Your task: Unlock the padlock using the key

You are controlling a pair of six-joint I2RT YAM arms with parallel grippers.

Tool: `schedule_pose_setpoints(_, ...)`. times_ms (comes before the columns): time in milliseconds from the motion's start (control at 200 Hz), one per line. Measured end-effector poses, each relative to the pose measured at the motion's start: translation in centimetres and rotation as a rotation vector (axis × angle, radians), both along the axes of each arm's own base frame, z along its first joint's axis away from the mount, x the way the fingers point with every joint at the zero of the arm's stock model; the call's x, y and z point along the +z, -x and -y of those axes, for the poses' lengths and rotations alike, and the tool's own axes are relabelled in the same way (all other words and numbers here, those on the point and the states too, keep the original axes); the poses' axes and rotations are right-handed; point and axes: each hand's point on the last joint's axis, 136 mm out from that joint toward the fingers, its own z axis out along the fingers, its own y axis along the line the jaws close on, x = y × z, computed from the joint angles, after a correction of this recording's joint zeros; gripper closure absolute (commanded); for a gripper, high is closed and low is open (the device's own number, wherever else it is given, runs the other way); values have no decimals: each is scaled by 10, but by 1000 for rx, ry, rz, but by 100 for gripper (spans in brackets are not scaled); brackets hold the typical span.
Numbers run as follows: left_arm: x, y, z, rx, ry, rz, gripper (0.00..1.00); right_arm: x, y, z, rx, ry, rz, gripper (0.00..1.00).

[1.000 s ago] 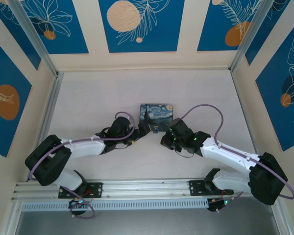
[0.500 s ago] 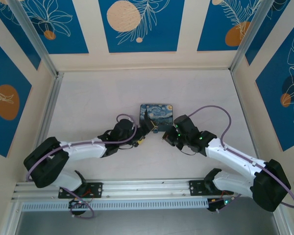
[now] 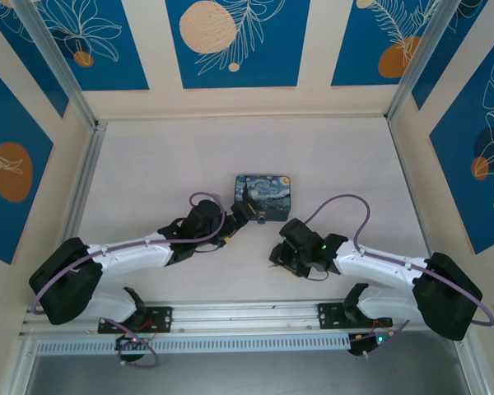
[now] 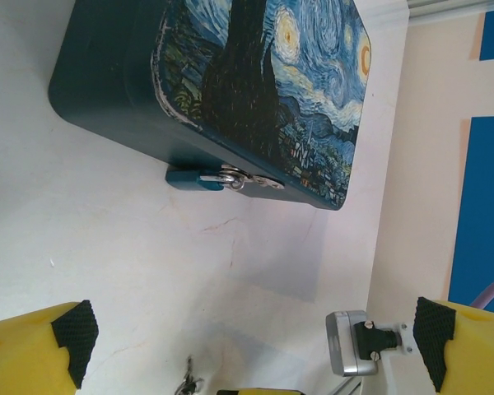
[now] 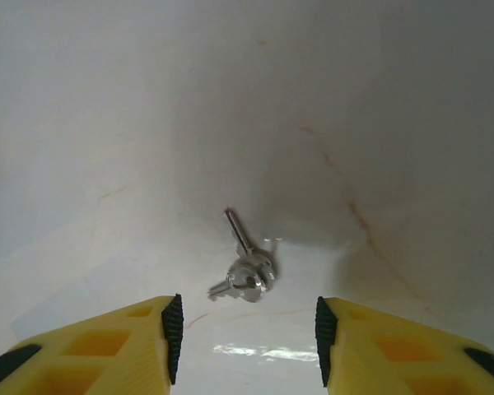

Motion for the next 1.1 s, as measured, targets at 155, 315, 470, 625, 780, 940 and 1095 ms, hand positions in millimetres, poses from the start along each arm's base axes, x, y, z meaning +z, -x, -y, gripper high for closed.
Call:
schedule_pose_setpoints(155,0,0,-1,-3,-9,9,0,1,-1,6,12,49,8,51)
schedule_pose_setpoints(315,-3,0,-2,-2,-21,3,0,2,0,3,65,105,14,49)
schedule_pose_setpoints(470,-5,1,-3,0,-28,0,0,1,-7,-2,106,164,17,50)
schedule_pose_setpoints(625,-5,0,-3,-3,-33,6,0,-5,-11,-4,123,218,-1,53)
schedule_pose_setpoints(780,-5,0,-4,-3,-41,15,0,-6,-16,-6,107,259,-24,56)
schedule_pose_setpoints(940,-5,-1,-5,0,-46,21,0,-7,-15,-11,59,282,-66,57)
schedule_pose_setpoints(1095,-5,-2,-5,0,-47,23,0,-13,-10,-10,-6,312,-121,57)
